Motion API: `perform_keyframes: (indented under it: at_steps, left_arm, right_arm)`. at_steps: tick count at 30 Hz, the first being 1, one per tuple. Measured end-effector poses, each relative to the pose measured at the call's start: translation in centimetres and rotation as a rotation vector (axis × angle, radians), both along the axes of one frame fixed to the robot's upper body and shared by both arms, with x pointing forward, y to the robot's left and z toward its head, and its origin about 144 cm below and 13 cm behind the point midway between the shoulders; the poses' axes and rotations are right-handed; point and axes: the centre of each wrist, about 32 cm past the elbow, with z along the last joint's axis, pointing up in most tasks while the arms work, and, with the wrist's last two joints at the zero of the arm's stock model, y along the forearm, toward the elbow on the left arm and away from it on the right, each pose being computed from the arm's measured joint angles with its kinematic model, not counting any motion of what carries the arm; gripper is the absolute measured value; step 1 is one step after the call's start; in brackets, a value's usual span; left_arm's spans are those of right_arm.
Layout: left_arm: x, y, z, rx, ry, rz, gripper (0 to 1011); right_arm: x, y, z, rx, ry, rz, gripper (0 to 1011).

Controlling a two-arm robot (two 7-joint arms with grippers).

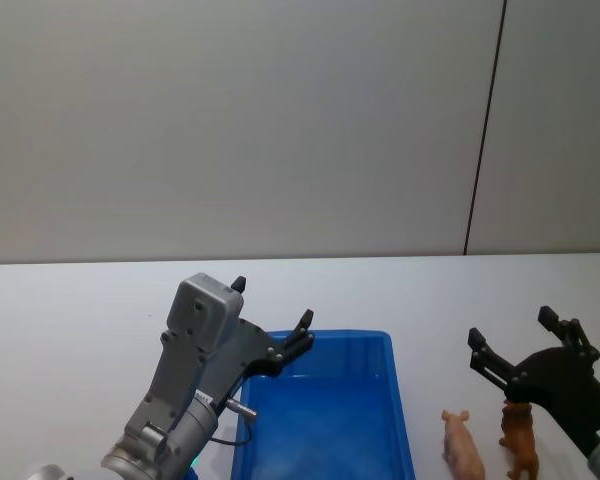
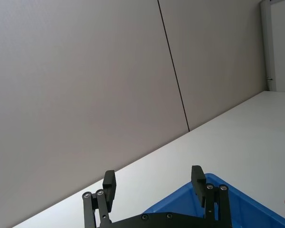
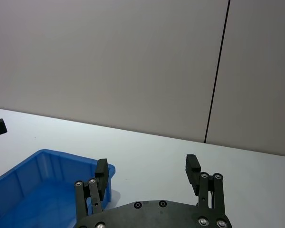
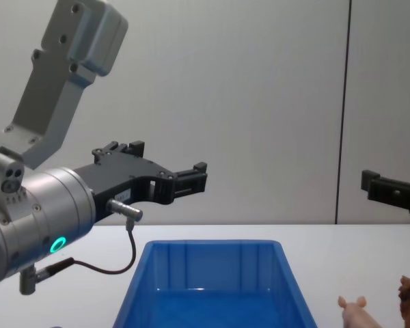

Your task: Pick up the two dolls from the table and place them into the box.

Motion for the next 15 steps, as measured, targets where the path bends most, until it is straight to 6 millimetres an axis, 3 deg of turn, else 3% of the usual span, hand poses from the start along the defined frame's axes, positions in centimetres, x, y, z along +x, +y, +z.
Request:
perform_keyframes:
  at_steps: [15]
  left_arm:
    - [0.0, 0.0, 0.0, 0.0, 0.0, 0.0, 1002]
  right_arm:
    - [0.0, 0.0, 0.0, 0.0, 0.0, 0.0, 1001]
